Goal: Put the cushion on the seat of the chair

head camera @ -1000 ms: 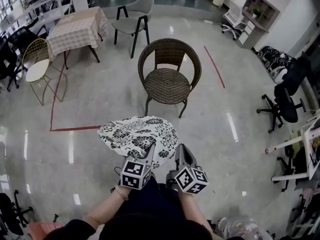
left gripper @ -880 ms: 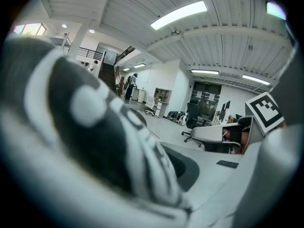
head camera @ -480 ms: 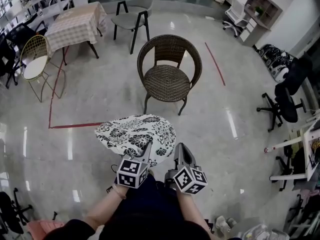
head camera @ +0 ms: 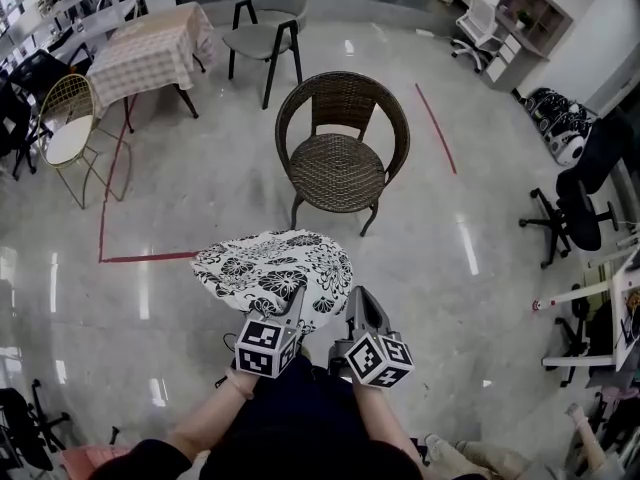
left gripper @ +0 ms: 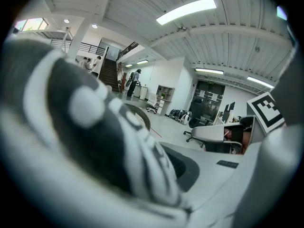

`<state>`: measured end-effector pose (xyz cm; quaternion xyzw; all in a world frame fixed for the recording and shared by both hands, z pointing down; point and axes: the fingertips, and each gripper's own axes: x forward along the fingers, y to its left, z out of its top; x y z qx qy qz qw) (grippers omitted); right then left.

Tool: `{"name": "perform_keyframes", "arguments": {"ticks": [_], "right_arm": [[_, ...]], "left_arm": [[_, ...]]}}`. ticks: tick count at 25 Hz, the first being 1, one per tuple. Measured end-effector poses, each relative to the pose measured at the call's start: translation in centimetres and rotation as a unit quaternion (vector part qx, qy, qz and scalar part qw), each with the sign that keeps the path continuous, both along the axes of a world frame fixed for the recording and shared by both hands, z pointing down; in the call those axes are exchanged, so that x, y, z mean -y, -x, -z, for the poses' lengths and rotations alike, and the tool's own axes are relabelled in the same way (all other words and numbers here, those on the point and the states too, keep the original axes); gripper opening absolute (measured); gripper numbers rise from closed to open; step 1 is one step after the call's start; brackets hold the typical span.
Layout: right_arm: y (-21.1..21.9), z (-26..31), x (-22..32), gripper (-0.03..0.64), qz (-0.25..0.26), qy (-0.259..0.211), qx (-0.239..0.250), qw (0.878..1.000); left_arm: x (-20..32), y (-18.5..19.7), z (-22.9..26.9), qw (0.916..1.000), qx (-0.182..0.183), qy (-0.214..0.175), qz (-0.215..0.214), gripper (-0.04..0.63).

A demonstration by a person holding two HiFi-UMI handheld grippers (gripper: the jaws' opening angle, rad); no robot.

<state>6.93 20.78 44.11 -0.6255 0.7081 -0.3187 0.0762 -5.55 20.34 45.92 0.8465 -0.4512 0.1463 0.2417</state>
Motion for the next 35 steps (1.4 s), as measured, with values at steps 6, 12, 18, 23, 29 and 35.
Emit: {"name": "perform_keyframes", "arguments": {"ticks": [6, 12, 18, 23, 29, 35], "right_arm": [[-0.6, 0.5, 4.5, -0.002, 0.0, 0.003, -0.002, 1.0], [-1.3, 0.8, 9.3, -0.002, -0.003, 0.003, -0.006, 1.0], [-1.5, 0.9, 13.6, -0.002, -0.008, 0.005, -0.011, 1.0], [-1.5, 0.9, 16.6, -0.002, -0.015, 0.012, -0.016, 1.0], [-1.9, 0.5, 19.5, -0.002, -0.033, 0.018, -0.022, 0.999], [-2.0, 0.2, 21.6, -0.002, -0.045, 0.02, -0.025, 0.998]], "left_arm": [[4.7, -0.3, 0.7, 1.0, -0.002, 0.001, 0.003, 0.035], [9.5, -0.9, 1.1, 1.0, -0.005, -0.001, -0.004, 0.035], [13.9, -1.3, 1.1, 0.9999, -0.008, 0.002, -0.015, 0.035], [17.3, -1.6, 1.0, 0.9995, -0.014, 0.01, -0.026, 0.035], [20.8, -2.0, 0.6, 0.9986, -0.027, 0.017, -0.042, 0.035], [23.3, -2.6, 0.0, 0.9973, -0.029, 0.021, -0.064, 0.035]]}}
